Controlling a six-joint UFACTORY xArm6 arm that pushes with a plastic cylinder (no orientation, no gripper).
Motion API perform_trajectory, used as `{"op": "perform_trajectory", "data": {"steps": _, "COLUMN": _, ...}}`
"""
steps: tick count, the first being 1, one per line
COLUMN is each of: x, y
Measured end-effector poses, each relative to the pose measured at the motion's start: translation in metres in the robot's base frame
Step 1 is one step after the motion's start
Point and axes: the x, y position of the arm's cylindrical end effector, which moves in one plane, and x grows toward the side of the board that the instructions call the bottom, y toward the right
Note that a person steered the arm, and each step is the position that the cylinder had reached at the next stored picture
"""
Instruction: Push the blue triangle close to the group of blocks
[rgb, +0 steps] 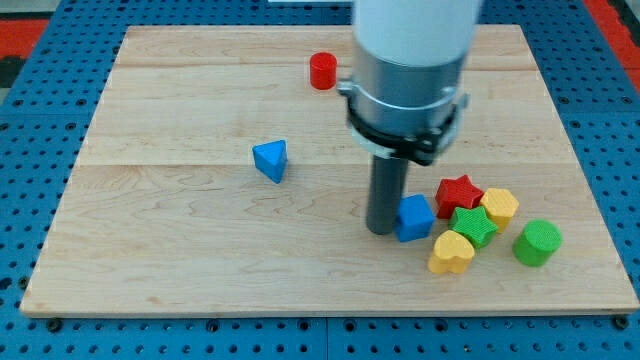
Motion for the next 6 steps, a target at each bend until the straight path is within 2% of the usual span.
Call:
{"op": "perform_trajectory", "data": {"steps": 1, "x": 0.002, "y": 0.008}}
{"op": "perform_trajectory", "data": {"steps": 2, "x": -0.005, "y": -0.077}}
{"op": "perform_trajectory", "data": {"steps": 3, "x": -0.045, "y": -0.176}}
{"op": "perform_trajectory", "data": {"steps": 4, "x": -0.092, "y": -0.213}}
{"op": "perform_trajectory", "data": {"steps": 5, "x": -0.103, "y": -0.181}}
{"op": "perform_trajectory", "data": {"steps": 6, "x": -0.08, "y": -0.125}}
